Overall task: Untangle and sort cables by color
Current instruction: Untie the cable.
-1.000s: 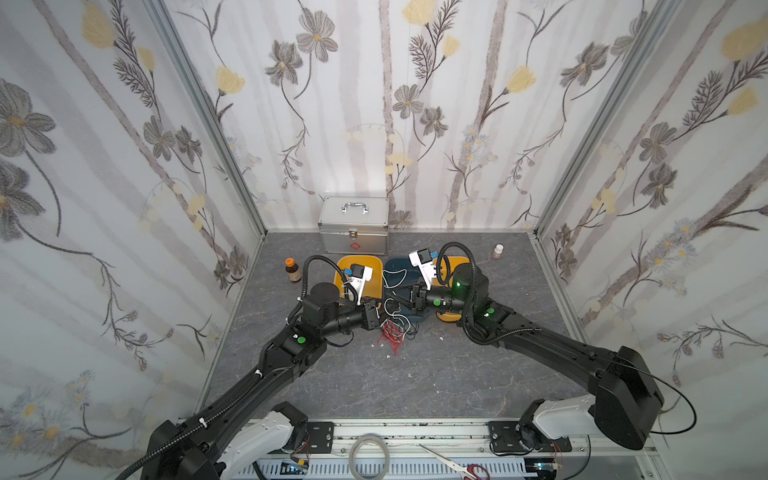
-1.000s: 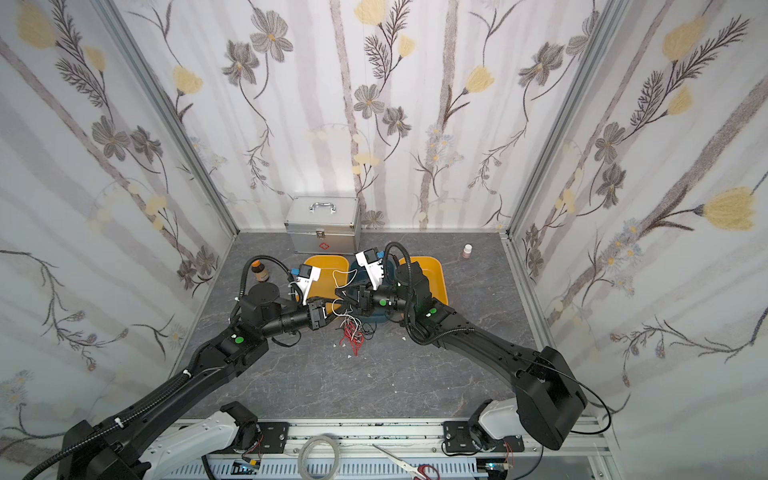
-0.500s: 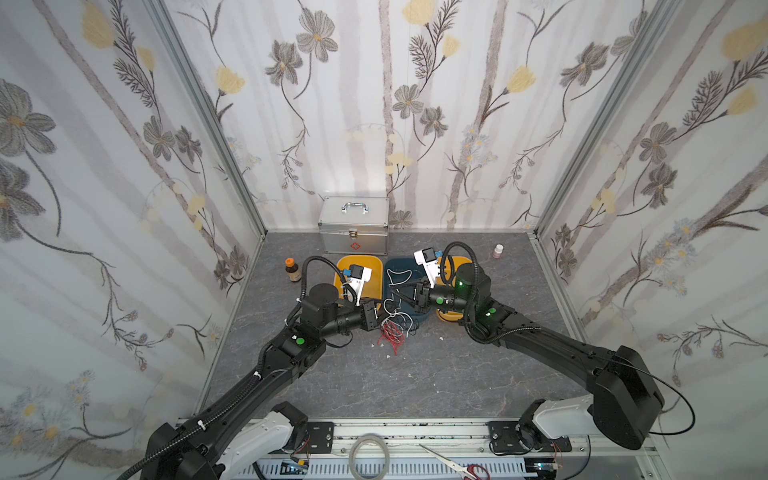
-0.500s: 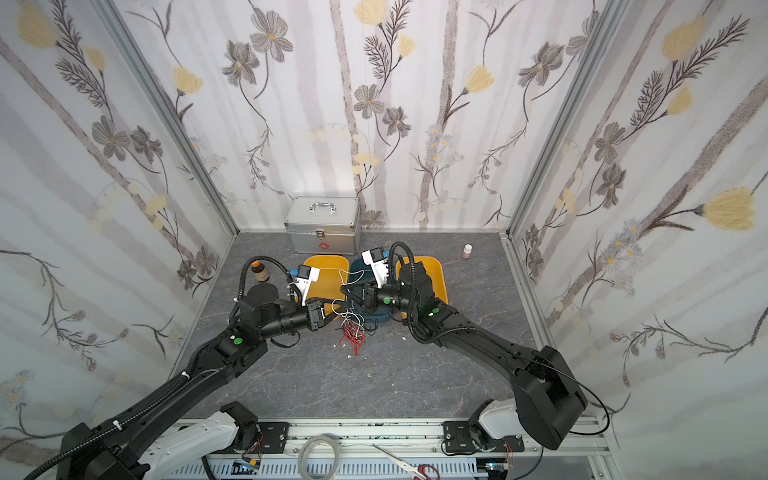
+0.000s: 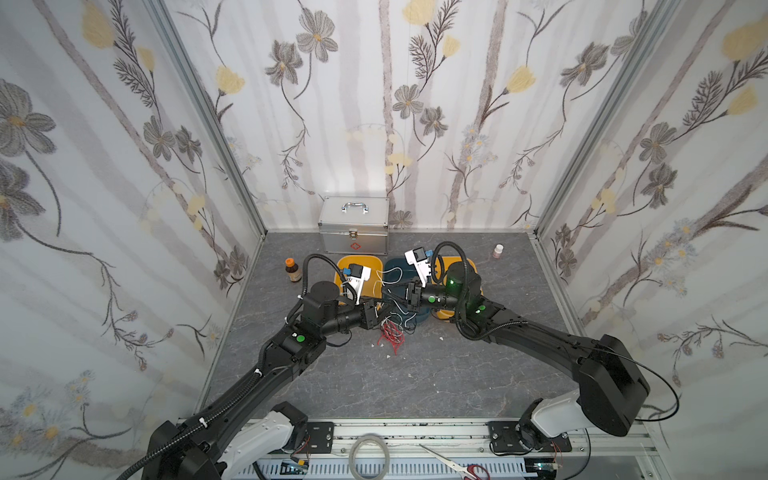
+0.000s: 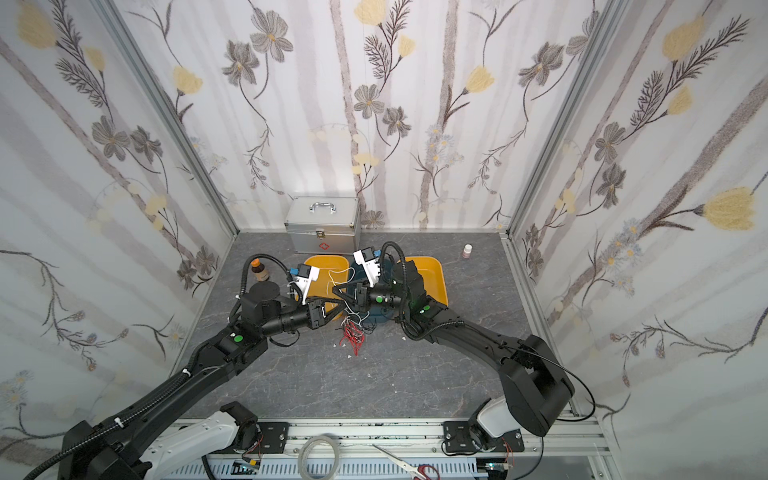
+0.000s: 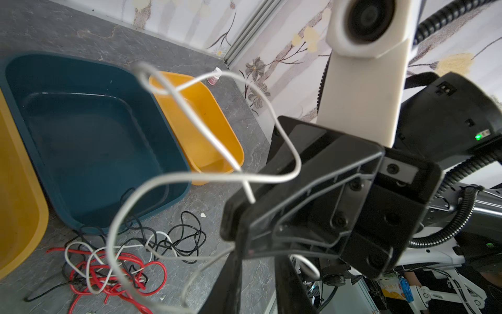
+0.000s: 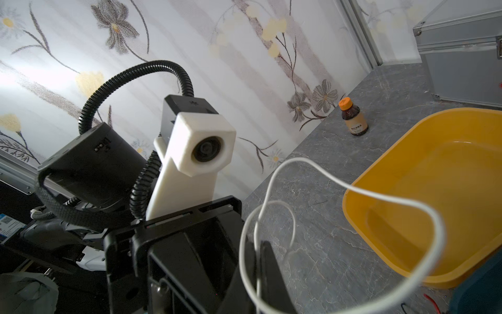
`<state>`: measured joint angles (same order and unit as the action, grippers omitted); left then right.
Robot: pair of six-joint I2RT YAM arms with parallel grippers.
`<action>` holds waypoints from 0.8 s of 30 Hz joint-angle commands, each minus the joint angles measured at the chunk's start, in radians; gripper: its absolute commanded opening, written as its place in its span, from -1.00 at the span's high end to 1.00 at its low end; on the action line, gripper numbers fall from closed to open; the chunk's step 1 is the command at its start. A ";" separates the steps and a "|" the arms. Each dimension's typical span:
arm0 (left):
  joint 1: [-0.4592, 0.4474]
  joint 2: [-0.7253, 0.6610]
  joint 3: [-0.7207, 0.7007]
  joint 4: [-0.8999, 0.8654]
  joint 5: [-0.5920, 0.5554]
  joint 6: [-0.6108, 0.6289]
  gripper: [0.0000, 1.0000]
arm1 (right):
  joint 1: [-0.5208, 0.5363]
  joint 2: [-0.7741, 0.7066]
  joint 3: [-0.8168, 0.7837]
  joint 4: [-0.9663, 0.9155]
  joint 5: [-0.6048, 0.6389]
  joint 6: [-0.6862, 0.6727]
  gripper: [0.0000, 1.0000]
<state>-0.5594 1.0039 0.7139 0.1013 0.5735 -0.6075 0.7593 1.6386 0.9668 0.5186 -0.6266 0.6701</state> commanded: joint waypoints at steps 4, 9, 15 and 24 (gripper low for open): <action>0.002 0.040 0.008 0.070 0.002 0.000 0.52 | 0.008 0.032 0.019 0.083 -0.039 0.038 0.81; 0.005 0.056 0.013 0.073 -0.021 0.005 0.60 | 0.008 0.047 0.027 0.092 -0.048 0.046 0.80; 0.009 0.055 0.013 0.071 -0.026 0.009 1.00 | 0.008 0.043 0.029 0.077 -0.041 0.039 0.74; 0.036 0.005 0.002 0.046 -0.064 0.020 1.00 | -0.011 -0.003 0.015 -0.008 -0.003 -0.023 0.36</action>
<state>-0.5308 1.0241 0.7174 0.1242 0.5266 -0.6006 0.7513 1.6535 0.9844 0.5270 -0.6514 0.6849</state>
